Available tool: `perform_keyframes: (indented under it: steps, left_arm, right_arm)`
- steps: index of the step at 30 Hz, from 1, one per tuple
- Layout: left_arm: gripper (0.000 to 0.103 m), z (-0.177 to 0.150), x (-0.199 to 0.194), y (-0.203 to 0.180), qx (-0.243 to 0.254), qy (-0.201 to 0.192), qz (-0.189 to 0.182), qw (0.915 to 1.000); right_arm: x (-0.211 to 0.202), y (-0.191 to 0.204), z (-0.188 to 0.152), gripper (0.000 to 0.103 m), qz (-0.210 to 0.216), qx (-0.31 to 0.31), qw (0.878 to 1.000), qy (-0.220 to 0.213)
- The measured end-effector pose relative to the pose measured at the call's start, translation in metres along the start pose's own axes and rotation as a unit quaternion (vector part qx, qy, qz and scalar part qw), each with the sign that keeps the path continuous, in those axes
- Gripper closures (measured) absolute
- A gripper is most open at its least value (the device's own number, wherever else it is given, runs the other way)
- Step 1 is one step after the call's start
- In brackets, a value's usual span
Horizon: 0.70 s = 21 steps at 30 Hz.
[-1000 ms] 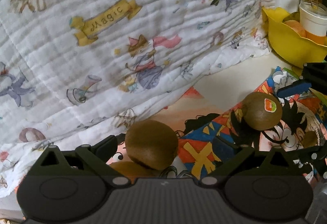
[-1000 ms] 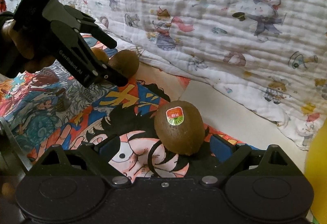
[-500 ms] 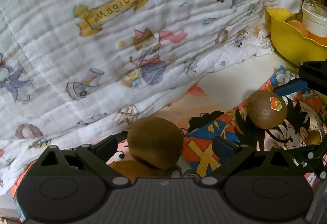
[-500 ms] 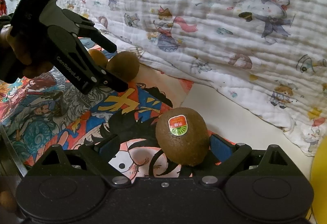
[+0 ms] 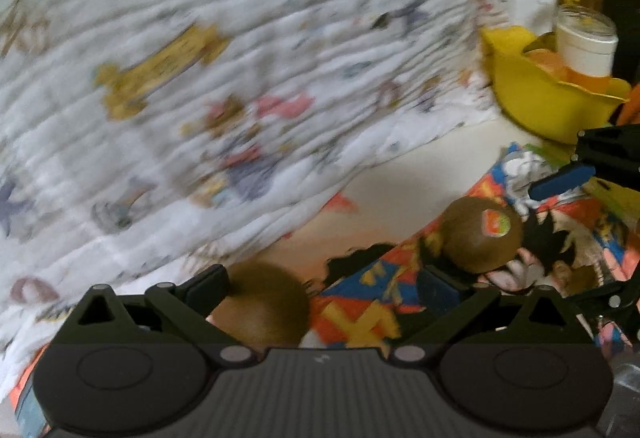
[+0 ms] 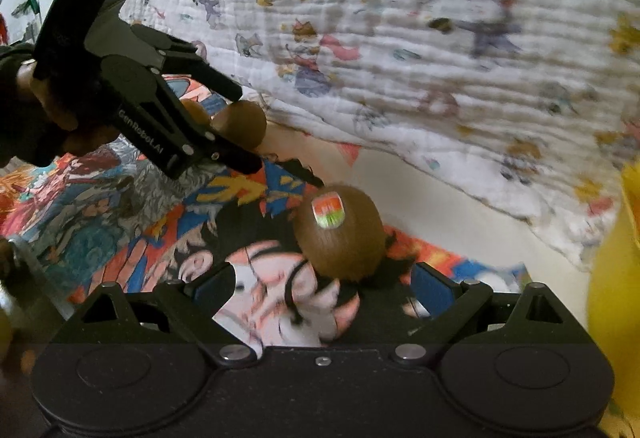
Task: Organize fruits
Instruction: 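Close left gripper on large stickered kiwi while right gripper closes on small kiwi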
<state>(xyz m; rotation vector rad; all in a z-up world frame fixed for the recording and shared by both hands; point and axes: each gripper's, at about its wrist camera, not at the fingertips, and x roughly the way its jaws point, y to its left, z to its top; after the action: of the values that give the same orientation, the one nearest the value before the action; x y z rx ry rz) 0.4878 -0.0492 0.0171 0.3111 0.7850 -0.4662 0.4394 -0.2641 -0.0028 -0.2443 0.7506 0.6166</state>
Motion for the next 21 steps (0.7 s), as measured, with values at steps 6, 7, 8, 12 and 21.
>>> perform_keyframes:
  steps: [6, 7, 8, 12, 21]
  left_arm:
    - [0.001, 0.006, 0.005, -0.027, 0.02, -0.018, -0.043, 0.9987]
    - [0.001, 0.007, 0.006, -0.032, 0.023, -0.02, -0.049, 0.9983]
    - [0.001, 0.008, 0.008, -0.036, 0.024, -0.021, -0.056, 0.9979]
    - [0.001, 0.013, 0.016, -0.052, 0.028, -0.019, -0.07, 0.997]
    - [0.007, 0.016, 0.033, -0.068, 0.023, 0.002, -0.082, 0.9963]
  right_arm:
    - [-0.023, -0.001, -0.022, 0.008, 0.003, 0.01, 1.0, 0.008]
    - [-0.024, -0.001, -0.024, 0.009, 0.003, 0.01, 1.0, 0.011]
    - [-0.024, 0.0, -0.027, 0.009, 0.004, 0.008, 1.0, 0.014]
    - [-0.026, 0.006, -0.035, 0.016, 0.0, -0.003, 1.0, 0.023]
    - [-0.024, 0.007, -0.041, 0.041, -0.012, -0.005, 1.0, 0.024]
